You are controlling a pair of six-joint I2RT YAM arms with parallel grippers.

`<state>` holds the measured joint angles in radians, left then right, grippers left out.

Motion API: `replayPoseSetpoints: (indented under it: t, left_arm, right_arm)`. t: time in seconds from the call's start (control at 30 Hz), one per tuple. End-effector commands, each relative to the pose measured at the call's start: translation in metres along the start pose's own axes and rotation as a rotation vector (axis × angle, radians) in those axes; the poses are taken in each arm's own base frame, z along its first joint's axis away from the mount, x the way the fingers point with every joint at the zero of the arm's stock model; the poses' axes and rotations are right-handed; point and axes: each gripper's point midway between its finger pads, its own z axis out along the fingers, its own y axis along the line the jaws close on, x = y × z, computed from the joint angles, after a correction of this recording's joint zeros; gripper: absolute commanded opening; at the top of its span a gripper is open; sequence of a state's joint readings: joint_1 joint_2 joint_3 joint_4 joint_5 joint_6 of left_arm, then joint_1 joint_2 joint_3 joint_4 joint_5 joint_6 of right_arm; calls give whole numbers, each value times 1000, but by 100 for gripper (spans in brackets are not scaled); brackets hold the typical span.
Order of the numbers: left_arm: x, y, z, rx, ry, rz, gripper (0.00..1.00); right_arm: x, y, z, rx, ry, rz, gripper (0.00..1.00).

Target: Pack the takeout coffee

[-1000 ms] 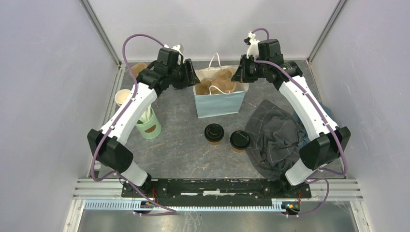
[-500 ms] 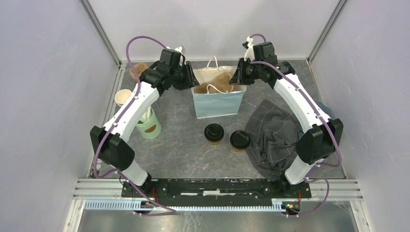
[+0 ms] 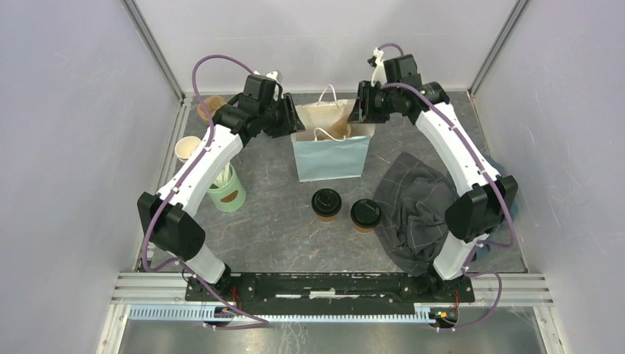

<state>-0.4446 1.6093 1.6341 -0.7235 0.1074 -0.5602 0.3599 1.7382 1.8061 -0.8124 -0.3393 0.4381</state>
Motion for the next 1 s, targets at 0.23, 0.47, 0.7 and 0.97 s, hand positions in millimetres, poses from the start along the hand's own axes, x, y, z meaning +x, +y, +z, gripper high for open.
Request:
replayPoseSetpoints:
  t: [0.23,0.47,0.7,0.97]
  left_arm:
    - [-12,2,-10,-30,-33,38,58]
    - [-15,11,-4,-94,-18,48,57]
    - [-12,9,9,-103,9,47,27]
    - [-31,-14,-10,-79,-30,36,2]
  right_arm:
    - [-56,-1,-114,212,-254,-246,76]
    - [-52,-28,-74,277,-207,-297,89]
    - [-43,-24,-19,266,-143,-298,60]
    - [-53,-21,-44,360,-199,-310,0]
